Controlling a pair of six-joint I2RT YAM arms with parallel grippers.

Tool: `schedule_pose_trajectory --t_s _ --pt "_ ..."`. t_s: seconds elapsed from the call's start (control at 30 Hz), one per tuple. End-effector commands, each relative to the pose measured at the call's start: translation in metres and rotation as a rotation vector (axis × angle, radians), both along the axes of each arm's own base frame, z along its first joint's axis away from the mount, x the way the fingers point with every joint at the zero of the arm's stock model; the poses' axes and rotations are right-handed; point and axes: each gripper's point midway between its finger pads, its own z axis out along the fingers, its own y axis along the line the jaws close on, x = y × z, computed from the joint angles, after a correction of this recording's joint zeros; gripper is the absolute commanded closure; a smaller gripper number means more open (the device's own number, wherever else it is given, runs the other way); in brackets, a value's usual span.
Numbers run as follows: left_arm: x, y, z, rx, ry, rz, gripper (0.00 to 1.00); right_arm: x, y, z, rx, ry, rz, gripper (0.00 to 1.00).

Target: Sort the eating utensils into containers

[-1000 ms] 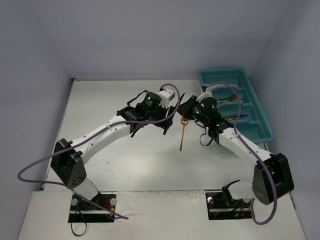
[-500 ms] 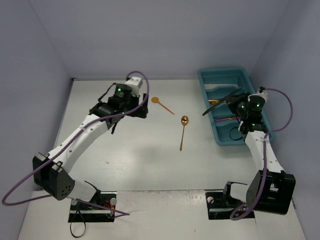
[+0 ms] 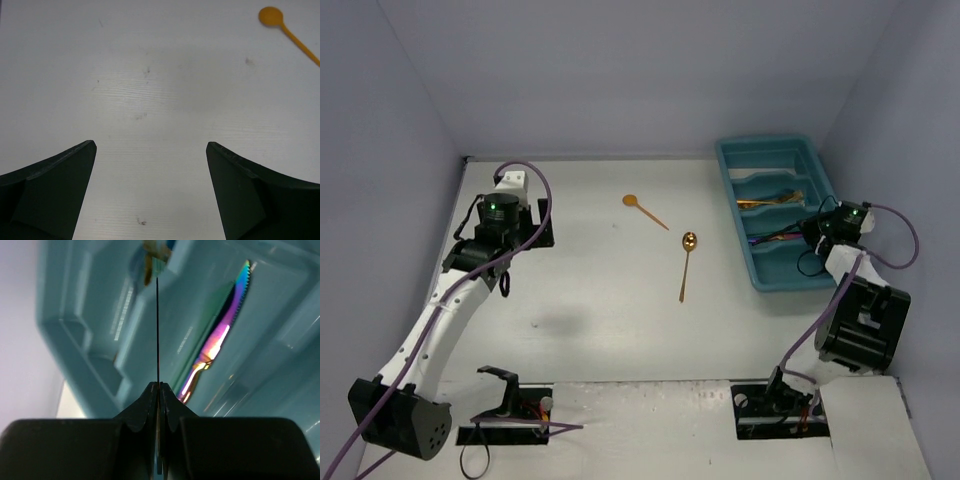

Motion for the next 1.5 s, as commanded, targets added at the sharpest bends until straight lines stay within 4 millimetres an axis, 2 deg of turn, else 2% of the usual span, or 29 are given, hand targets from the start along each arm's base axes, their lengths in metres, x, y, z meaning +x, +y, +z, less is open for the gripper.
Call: schedule_pose_trajectory --t_s 0.0,0.13,0.17,0.23,0.27,0.37,0.4,0.47,0.57,0.6,0.67,0.73,0.8,0.87,0.93,1.07,1.2,1.3,1.47 --pt "0.008 0.019 0.024 0.059 -0.099 0.067 0.09 0.032 -0.013 0.021 -0.075 -0.079 0.027 1.00" --pt "0.008 0.018 0.026 0.047 -0.105 0.064 0.09 0.040 -0.012 0.003 -0.063 -0.044 0.057 0.99" --pt "0.009 0.017 0.025 0.047 -0.102 0.060 0.09 0.040 -0.012 0.000 -0.067 -0.037 0.057 0.96" --pt "0.008 0.016 0.024 0.046 -0.097 0.056 0.09 0.040 -0.013 -0.003 -0.073 -0.027 0.056 0.82" --pt "0.009 0.016 0.023 0.048 -0.091 0.055 0.09 0.040 -0.015 -0.003 -0.084 -0.025 0.053 0.65" --pt "0.009 0.014 0.022 0.042 -0.086 0.042 0.09 0.036 -0.016 0.000 -0.107 -0.018 0.043 0.49" --pt "0.009 0.013 0.021 0.038 -0.084 0.040 0.09 0.034 -0.016 0.011 -0.131 -0.026 0.044 0.45" --pt "0.010 0.011 0.022 0.030 -0.087 0.034 0.09 0.033 -0.015 0.021 -0.188 -0.005 0.055 0.43" --pt "0.010 0.009 0.022 0.024 -0.086 0.026 0.09 0.031 0.000 0.053 -0.319 0.005 0.091 0.43" --pt "0.010 0.009 0.023 0.022 -0.088 0.025 0.09 0.032 0.014 0.063 -0.367 0.006 0.121 0.43" --pt "0.009 0.009 0.022 0.022 -0.085 0.023 0.09 0.030 0.027 0.081 -0.458 0.019 0.132 0.43" --pt "0.009 0.009 0.023 0.019 -0.088 0.022 0.09 0.031 0.070 0.095 -0.530 0.008 0.212 0.43" --pt "0.009 0.009 0.024 0.020 -0.089 0.024 0.09 0.029 0.090 0.109 -0.618 0.015 0.238 0.43" --pt "0.009 0.010 0.023 0.021 -0.088 0.026 0.09 0.026 0.135 0.112 -0.671 0.010 0.329 0.43" --pt "0.008 0.011 0.024 0.021 -0.089 0.027 0.09 0.018 0.171 0.105 -0.706 0.033 0.410 0.44" --pt "0.008 0.012 0.024 0.024 -0.091 0.031 0.09 0.003 0.212 0.085 -0.746 0.077 0.499 0.47" --pt "0.008 0.012 0.023 0.023 -0.089 0.031 0.09 -0.013 0.251 0.050 -0.751 0.136 0.598 0.49" --pt "0.009 0.011 0.022 0.022 -0.084 0.028 0.09 -0.022 0.266 0.024 -0.755 0.185 0.641 0.50" --pt "0.009 0.009 0.021 0.020 -0.080 0.022 0.09 -0.031 0.274 -0.022 -0.726 0.284 0.679 0.53"
